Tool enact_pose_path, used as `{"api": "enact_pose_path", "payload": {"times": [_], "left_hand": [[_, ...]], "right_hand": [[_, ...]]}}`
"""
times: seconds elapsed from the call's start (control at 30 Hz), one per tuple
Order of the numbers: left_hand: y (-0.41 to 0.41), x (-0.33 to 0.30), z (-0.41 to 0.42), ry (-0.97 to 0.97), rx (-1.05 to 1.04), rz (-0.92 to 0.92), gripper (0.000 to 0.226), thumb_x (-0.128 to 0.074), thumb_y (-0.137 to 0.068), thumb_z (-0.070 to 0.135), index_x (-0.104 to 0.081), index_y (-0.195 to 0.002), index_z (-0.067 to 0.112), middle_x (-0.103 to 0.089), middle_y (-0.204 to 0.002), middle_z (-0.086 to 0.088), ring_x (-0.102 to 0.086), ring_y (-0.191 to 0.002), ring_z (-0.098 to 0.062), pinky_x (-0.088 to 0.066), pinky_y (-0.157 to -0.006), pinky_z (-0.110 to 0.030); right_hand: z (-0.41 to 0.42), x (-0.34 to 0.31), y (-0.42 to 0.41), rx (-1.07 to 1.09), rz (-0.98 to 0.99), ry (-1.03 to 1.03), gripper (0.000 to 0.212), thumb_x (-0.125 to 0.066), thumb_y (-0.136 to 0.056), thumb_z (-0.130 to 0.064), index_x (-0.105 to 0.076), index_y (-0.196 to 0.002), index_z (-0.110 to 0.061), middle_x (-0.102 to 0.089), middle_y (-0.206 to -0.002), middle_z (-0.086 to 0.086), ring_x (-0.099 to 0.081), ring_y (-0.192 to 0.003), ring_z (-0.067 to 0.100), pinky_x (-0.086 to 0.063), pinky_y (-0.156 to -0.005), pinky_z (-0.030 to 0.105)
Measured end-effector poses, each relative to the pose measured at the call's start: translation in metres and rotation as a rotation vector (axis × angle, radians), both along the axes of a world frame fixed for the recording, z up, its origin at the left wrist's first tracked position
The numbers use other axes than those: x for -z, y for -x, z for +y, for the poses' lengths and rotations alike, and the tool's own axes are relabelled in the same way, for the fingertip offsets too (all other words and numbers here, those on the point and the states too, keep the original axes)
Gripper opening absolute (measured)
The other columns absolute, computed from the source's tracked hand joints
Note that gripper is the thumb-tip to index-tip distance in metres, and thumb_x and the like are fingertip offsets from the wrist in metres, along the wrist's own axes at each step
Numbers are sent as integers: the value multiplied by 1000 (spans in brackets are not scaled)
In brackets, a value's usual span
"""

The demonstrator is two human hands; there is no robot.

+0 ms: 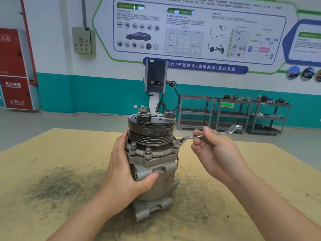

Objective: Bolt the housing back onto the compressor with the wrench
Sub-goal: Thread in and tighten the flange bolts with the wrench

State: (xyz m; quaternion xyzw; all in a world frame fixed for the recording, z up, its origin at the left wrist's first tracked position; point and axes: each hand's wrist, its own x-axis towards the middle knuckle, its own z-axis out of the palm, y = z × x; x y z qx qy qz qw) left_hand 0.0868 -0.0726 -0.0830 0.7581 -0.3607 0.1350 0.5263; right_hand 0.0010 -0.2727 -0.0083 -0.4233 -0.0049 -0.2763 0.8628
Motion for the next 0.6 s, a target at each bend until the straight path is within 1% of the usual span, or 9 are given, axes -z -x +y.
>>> {"api": "enact_pose_path", "payload": {"times": [0.1, 0.17, 0.23, 0.3, 0.37, 0.43, 0.47, 0.53, 0.6], "left_hand": [[0, 0, 0, -2, -2, -4, 105, -65, -58, 73, 15, -125, 77, -15, -153, 24, -18, -145, 0, -19, -121, -35], [0, 0, 0, 0, -7, -4, 105, -65, -57, 73, 15, -125, 78, -15, -154, 23, -18, -145, -1, -20, -121, -37], [1, 0, -1, 6, -8, -4, 105, -66, -57, 72, 14, -125, 78, -17, -155, 21, -20, -145, -1, -21, -121, -38], [1, -1, -1, 14, -7, -8, 105, -67, -58, 70, 11, -127, 77, -19, -154, 19, -22, -144, -2, -22, -121, -40], [1, -1, -1, 13, -4, -10, 105, -67, -58, 69, 11, -128, 76, -20, -155, 15, -23, -145, -6, -23, -122, -45], [2, -1, -1, 20, 2, -5, 105, -68, -58, 69, 11, -127, 78, -21, -156, 15, -23, -146, -6, -23, -121, -44], [2, -1, -1, 24, 2, -3, 104, -68, -57, 69, 11, -126, 79, -20, -155, 17, -23, -145, -4, -23, -121, -42], [2, -1, -1, 19, 0, 0, 103, -67, -57, 70, 11, -124, 80, -19, -154, 21, -22, -144, 0, -22, -120, -37], [0, 0, -1, 9, -3, 0, 104, -67, -58, 71, 12, -125, 79, -17, -153, 23, -20, -144, 0, -21, -120, -35]], "right_hand": [[7, 13, -1, 192, -148, 230, 10, -38, -102, -14, -44, -96, -9, -66, -75, 11, -61, -54, 18, -54, -56, 26], [16, 28, -1, 436, -331, 510, 7, -42, -101, -22, -45, -96, -18, -67, -80, 10, -66, -60, 21, -55, -63, 29], [22, 38, 3, 591, -522, 844, 5, -49, -100, -30, -52, -97, -31, -67, -82, 6, -68, -69, 22, -57, -69, 33], [25, 42, 6, 697, -613, 1146, 7, -53, -98, -30, -57, -95, -24, -67, -89, 5, -68, -81, 21, -57, -74, 29], [29, 40, 9, 767, -631, 1323, 16, -57, -95, -27, -59, -92, -11, -68, -87, 9, -65, -84, 15, -54, -78, 20], [34, 33, 12, 753, -589, 1330, 22, -57, -94, -28, -64, -93, -7, -69, -87, 8, -65, -82, 12, -53, -78, 17], [36, 28, 14, 725, -553, 1253, 19, -55, -95, -28, -63, -96, -10, -68, -88, 4, -66, -81, 12, -54, -75, 18], [38, 15, 19, 645, -476, 969, 6, -48, -99, -20, -53, -98, -23, -68, -85, 1, -67, -74, 14, -54, -69, 23], [34, 5, 21, 513, -341, 610, 13, -40, -102, -10, -43, -98, -22, -70, -80, 7, -64, -65, 18, -53, -65, 26]]}}
